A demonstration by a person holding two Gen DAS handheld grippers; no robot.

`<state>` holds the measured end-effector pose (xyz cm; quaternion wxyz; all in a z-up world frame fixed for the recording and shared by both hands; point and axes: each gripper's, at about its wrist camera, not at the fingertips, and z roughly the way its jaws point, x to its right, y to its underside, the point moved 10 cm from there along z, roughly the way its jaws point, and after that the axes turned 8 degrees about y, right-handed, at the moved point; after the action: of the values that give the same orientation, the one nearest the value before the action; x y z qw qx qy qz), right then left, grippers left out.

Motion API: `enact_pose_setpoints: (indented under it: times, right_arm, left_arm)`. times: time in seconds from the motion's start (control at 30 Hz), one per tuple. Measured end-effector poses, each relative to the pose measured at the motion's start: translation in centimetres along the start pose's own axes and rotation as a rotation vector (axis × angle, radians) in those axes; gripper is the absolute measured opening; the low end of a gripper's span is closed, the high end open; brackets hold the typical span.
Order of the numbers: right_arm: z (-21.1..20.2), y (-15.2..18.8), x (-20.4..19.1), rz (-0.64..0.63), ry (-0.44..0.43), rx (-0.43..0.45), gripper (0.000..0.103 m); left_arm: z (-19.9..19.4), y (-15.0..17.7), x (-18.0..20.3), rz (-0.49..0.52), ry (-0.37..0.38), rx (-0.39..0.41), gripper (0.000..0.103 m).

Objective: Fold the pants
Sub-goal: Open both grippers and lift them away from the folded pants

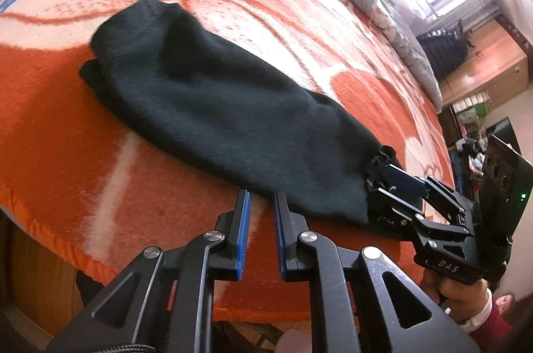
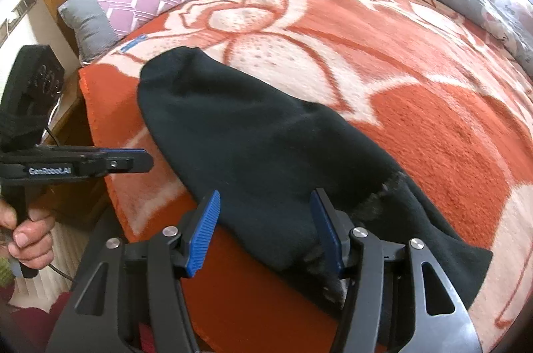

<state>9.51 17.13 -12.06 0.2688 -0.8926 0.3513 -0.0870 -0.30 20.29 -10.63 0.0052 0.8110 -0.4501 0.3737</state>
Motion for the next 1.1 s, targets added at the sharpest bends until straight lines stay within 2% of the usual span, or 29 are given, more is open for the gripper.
enact_pose_setpoints:
  times: [0.7,1.1]
  right_arm:
    - [1.7,-2.3,-8.9,-0.182,-0.163,-0.021,0.058]
    - [2.3,-3.1,-12.9,-0.255,-0.228,-0.031,0.058]
  left_arm:
    - [-4.6,0.8,-6.9,-0.195,-0.074,0.101,0.012]
    - [-7.6,2.0,-10.1,-0.308,-0.103,0.162,0.012]
